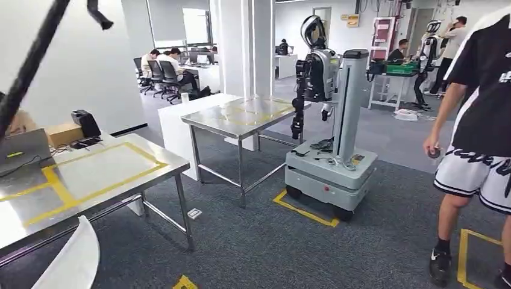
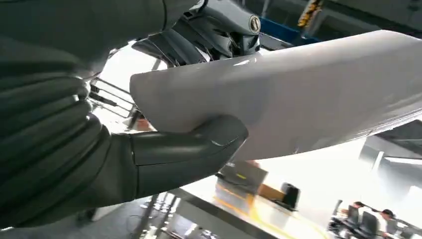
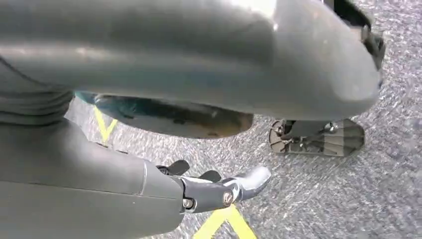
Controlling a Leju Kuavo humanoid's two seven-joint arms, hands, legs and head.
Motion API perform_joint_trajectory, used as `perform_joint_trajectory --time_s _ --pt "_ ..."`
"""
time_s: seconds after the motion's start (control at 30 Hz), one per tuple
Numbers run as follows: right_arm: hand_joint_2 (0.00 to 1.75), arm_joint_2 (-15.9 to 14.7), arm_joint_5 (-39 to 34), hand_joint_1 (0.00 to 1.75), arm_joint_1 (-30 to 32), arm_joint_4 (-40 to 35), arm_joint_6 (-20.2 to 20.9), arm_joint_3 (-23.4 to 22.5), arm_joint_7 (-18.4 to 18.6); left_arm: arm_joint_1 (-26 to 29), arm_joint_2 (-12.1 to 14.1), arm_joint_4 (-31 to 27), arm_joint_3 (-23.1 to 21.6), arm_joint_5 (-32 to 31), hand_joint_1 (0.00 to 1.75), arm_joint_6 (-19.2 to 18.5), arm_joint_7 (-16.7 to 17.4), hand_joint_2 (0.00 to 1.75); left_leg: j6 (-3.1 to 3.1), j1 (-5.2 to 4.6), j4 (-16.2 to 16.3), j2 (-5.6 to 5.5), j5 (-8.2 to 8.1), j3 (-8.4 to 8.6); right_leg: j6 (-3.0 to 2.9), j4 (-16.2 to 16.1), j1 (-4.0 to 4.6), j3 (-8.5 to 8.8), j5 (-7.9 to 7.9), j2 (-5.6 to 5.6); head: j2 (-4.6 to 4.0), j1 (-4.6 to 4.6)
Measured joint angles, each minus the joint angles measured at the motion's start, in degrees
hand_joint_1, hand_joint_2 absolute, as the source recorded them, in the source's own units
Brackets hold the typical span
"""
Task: Take the parts from the cabinet and place them on the table.
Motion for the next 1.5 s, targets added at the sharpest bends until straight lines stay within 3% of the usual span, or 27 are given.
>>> perform_joint_trajectory --time_s 0.03,0.07,0.1,0.23,0.27,0.3,0.33,0.4,0.43,0.47,0.5,0.6,0.63,0.7,0.73,0.77,0.83,0.97,1.13,1.23,1.27,1.3,1.37,1.4,1.43,1.47,1.5 --pt "0.00 0.1 0.0 0.00 -0.1 0.0 0.0 0.0 0.0 -0.1 0.0 0.2 0.0 0.2 1.75 0.1 -0.1 1.75 0.14 -0.04 -5.2 1.15 2.03 3.05 0.20 0.1 0.00 0.09 -0.13 -0.71 0.00 0.00" --pt "0.00 0.1 -0.1 0.00 -0.1 0.0 0.0 0.0 -0.1 -0.2 0.1 0.2 0.0 0.3 1.75 0.1 -0.2 1.75 0.51 -0.17 -9.4 3.90 2.80 5.52 0.46 0.3 0.15 0.31 -0.29 -1.30 0.00 0.00" --pt "0.00 0.1 -0.1 0.00 0.0 0.0 0.0 0.0 -0.2 -0.4 0.1 0.4 0.0 0.4 1.75 0.2 -0.1 1.75 1.23 -0.38 -9.7 5.04 2.54 5.44 0.87 0.6 0.69 0.32 -0.61 -1.92 0.00 0.04" --pt "0.00 0.2 -0.4 0.00 -0.4 0.0 0.0 0.0 -0.3 -0.8 0.1 0.8 0.0 0.2 1.75 -0.1 0.3 1.75 2.66 -0.61 -9.9 2.26 2.85 4.77 2.15 0.2 0.37 1.18 -0.71 -4.17 0.00 0.02" --pt "0.00 0.2 -0.5 0.00 -0.4 0.0 0.0 0.0 -0.4 -1.0 0.1 0.8 0.0 0.1 1.75 -0.2 0.3 1.75 3.15 -0.17 -10.2 1.57 3.25 5.48 2.74 0.3 0.09 1.23 -1.00 -3.42 0.00 0.02" --pt "0.00 0.2 -0.5 0.00 -0.6 0.0 0.0 0.0 -0.5 -1.1 0.1 0.8 0.0 0.0 1.75 -0.3 0.3 1.75 3.33 -0.07 -10.3 1.02 3.40 5.24 3.16 1.7 -0.10 0.85 -2.15 0.81 0.00 0.07" --pt "0.00 0.2 -0.5 0.00 -0.6 0.0 0.0 0.0 -0.5 -1.6 0.0 0.9 0.0 -0.2 1.75 -0.5 0.4 1.75 3.51 -0.03 -10.3 0.25 3.52 4.95 3.29 5.3 -0.08 -0.79 -4.52 3.24 0.00 0.07" --pt "0.00 0.2 -0.6 0.00 -0.2 0.0 0.0 -0.1 -0.4 -2.2 -0.2 1.2 0.0 -0.3 1.75 -0.6 0.4 1.75 3.77 -0.10 -10.2 -1.36 3.77 4.69 3.32 14.3 -0.07 -5.16 -8.55 4.50 0.00 0.07" --pt "0.00 0.2 -0.6 0.00 0.0 0.0 0.0 -0.1 -0.4 -2.2 -0.2 1.3 0.0 -0.3 1.75 -0.6 0.4 1.75 3.77 -0.14 -10.1 -2.15 3.77 4.64 3.27 17.5 -0.03 -6.86 -9.34 4.70 0.00 0.07" --pt "0.00 0.2 -0.6 0.00 0.1 0.0 0.0 -0.1 -0.4 -2.2 -0.2 1.4 0.0 -0.4 1.75 -0.6 0.5 1.75 3.77 -0.14 -10.0 -3.06 3.77 4.68 3.14 18.4 -0.04 -7.65 -8.65 4.76 0.00 0.07" --pt "0.00 0.2 -0.6 0.00 0.1 0.0 0.0 -0.1 -0.4 -2.2 -0.3 1.5 0.0 -0.5 1.75 -0.7 0.5 1.75 3.76 -0.14 -10.0 -3.82 3.76 4.73 2.99 16.7 -0.06 -7.15 -6.72 4.82 0.00 0.07" --pt "0.00 0.2 -0.6 0.00 -0.1 0.0 0.0 -0.1 -0.4 -2.2 -0.5 1.5 0.0 -0.9 1.75 -0.7 0.8 1.75 3.42 -0.05 -9.9 -5.13 3.55 4.93 2.28 3.2 -0.08 -1.94 1.17 5.75 0.00 0.07" --pt "0.00 0.2 -0.6 0.00 -0.2 0.0 0.0 -0.2 -0.4 -2.2 -0.6 1.5 0.0 -0.9 1.75 -0.7 0.9 1.75 2.83 -0.57 -9.3 -5.57 3.28 4.78 2.05 0.9 0.16 -1.54 0.65 6.60 0.00 0.04" --pt "0.00 0.2 -1.2 0.00 -0.6 0.0 0.0 -0.3 -0.5 -2.0 -0.6 1.4 0.0 -0.9 1.75 -0.6 0.9 1.75 2.23 -0.40 -9.8 -5.76 3.56 4.64 1.82 1.2 0.09 -1.80 0.76 6.50 0.00 0.02" --pt "0.00 0.3 -1.3 0.00 -0.5 0.0 0.0 -0.6 -0.5 -1.9 -0.6 1.3 0.0 -0.9 1.75 -0.6 1.0 1.75 3.09 -0.47 -9.7 -5.52 2.56 4.34 1.98 0.8 0.00 -1.70 0.73 6.52 0.00 0.04" --pt "0.00 0.3 -1.4 0.00 -0.5 0.0 0.0 -0.7 -0.6 -1.8 -0.6 1.2 0.0 -0.9 1.75 -0.4 1.1 1.75 4.23 -0.47 -9.8 -5.37 2.88 4.49 1.93 0.8 0.06 -1.65 0.74 6.57 0.00 0.02" --pt "0.00 0.2 -1.4 0.00 -0.5 0.0 0.0 -0.8 -0.7 -1.6 -0.6 1.1 0.1 -0.9 1.75 -0.2 1.1 1.75 4.19 -0.45 -10.0 -5.29 2.95 4.63 1.61 0.8 0.17 -1.71 0.78 6.60 0.00 0.00" --pt "0.00 0.2 -1.5 0.00 -0.5 0.0 0.0 -0.8 -0.6 -1.0 -0.1 1.1 0.5 -0.3 1.75 0.7 1.0 1.75 2.93 -0.36 -10.6 -5.31 3.60 4.78 1.22 0.9 0.25 -1.86 0.83 6.61 0.00 0.02" --pt "0.00 0.3 -1.8 0.00 -0.5 0.0 0.0 -1.0 -0.4 -1.2 0.7 1.6 0.5 0.0 1.75 1.2 0.9 1.75 3.21 -0.53 -10.2 -5.20 3.35 4.63 1.33 0.9 0.03 -1.87 0.85 6.62 0.00 0.02" --pt "0.00 0.2 -2.0 0.00 -0.6 0.0 0.0 -1.1 -0.4 -1.4 1.0 1.6 0.5 0.0 1.75 1.2 0.8 1.75 3.39 -0.52 -11.2 -5.10 3.63 5.06 2.04 0.2 0.26 -1.42 0.91 6.72 0.00 0.02" --pt "0.00 0.2 -2.0 0.00 -0.5 0.0 0.0 -1.2 -0.4 -1.5 1.0 1.7 0.5 -0.1 1.75 1.1 0.8 1.75 2.94 0.15 -12.2 -4.79 4.40 6.18 2.17 0.9 0.08 -1.22 0.72 6.44 0.00 0.08" --pt "0.00 0.2 -2.0 0.00 -0.6 0.0 0.0 -1.2 -0.5 -1.6 1.0 1.7 0.5 -0.2 1.75 1.1 0.8 1.75 3.08 0.25 -12.5 -4.70 4.41 6.33 2.57 2.8 0.16 -2.27 -0.78 6.15 0.00 0.09" --pt "0.00 0.2 -1.9 0.00 -0.8 0.0 0.0 -1.2 -0.7 -1.9 1.1 1.8 0.6 -0.7 1.75 1.0 1.4 1.75 3.40 0.34 -12.5 -4.15 4.45 6.20 3.25 11.6 -0.24 -6.81 -5.51 6.06 0.00 0.09" --pt "0.00 0.2 -1.9 0.00 -0.8 0.0 0.0 -1.2 -0.7 -1.8 1.1 1.8 0.6 -1.0 1.75 1.0 1.6 1.75 3.40 0.35 -12.5 -3.96 4.41 6.16 3.55 15.7 -0.42 -8.92 -6.99 6.04 0.00 0.09" --pt "0.00 0.2 -1.8 0.00 -0.7 0.0 0.0 -1.2 -0.7 -1.8 1.1 1.8 0.6 -1.3 1.75 1.0 1.7 1.75 3.25 0.44 -12.4 -3.91 4.29 6.15 3.89 17.8 -0.63 -10.11 -7.11 6.02 0.00 0.11" --pt "0.00 0.2 -1.8 0.00 -0.6 0.0 0.0 -1.2 -0.7 -1.7 1.1 1.8 0.6 -1.6 1.75 0.9 1.9 1.75 2.96 0.62 -12.3 -3.93 4.08 6.23 4.25 16.7 -0.93 -9.71 -5.58 5.99 0.00 0.09" --pt "0.00 0.2 -1.8 0.00 -0.5 0.0 0.0 -1.2 -0.7 -1.5 1.1 1.8 0.6 -2.0 1.75 0.9 2.1 1.75 2.62 0.87 -12.0 -3.94 3.84 6.27 4.59 13.2 -1.24 -8.00 -3.26 5.98 0.00 0.11"
